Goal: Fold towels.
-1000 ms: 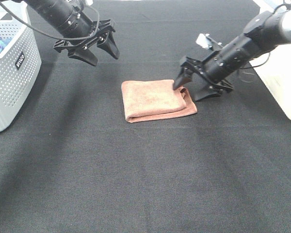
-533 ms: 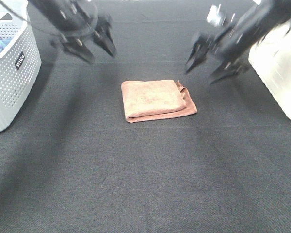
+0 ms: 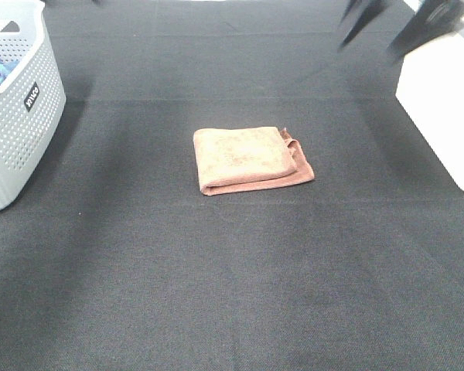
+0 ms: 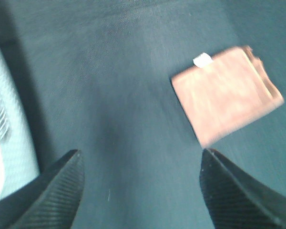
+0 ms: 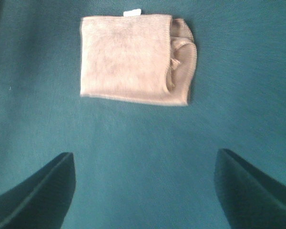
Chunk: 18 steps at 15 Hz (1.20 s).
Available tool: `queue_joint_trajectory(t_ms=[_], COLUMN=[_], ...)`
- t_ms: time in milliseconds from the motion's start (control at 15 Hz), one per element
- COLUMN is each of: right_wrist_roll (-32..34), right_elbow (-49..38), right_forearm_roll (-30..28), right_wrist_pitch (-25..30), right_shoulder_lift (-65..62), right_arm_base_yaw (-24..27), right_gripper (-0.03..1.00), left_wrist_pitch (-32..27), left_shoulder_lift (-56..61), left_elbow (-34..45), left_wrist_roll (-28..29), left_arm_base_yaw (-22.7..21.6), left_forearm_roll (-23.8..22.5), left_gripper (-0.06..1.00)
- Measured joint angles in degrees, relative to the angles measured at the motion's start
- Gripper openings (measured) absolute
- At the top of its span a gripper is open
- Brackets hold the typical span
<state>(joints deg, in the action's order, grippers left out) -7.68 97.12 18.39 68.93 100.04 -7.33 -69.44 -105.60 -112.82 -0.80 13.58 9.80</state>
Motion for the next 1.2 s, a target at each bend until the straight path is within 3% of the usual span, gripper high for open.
queue_joint_trajectory(t_ms=[267,667,1000,1200], right_wrist_roll=[0.86,4.41,4.93,4.93], right_elbow=[-12.03,-37.01,-55.29,-59.24], right_forearm_roll=[-4.98,-5.9,-8.94,-9.68], right_wrist_pitch=[0.23,0.69,0.86,0.69], right_shoulder_lift=[-16.1,-42.0,-68.81,-77.35], right_arm_base_yaw=[0.0,0.0,0.0,0.0], right_gripper=[0.76,0.76,0.76,0.76], left_wrist_pitch=[0.0,0.57,0.46,0.34], left_shoulder_lift=[19.94,50.88,79.58,87.72], left_elbow=[22.23,51.22,70.65,75.29], left_wrist_roll=[0.8,2.18,2.06,0.29], left_arm_base_yaw=[0.0,0.0,0.0,0.0], left_forearm_roll=[-1.43,-1.49,-1.49,-1.49], left_gripper=[0.66,0.66,0.66,0.66])
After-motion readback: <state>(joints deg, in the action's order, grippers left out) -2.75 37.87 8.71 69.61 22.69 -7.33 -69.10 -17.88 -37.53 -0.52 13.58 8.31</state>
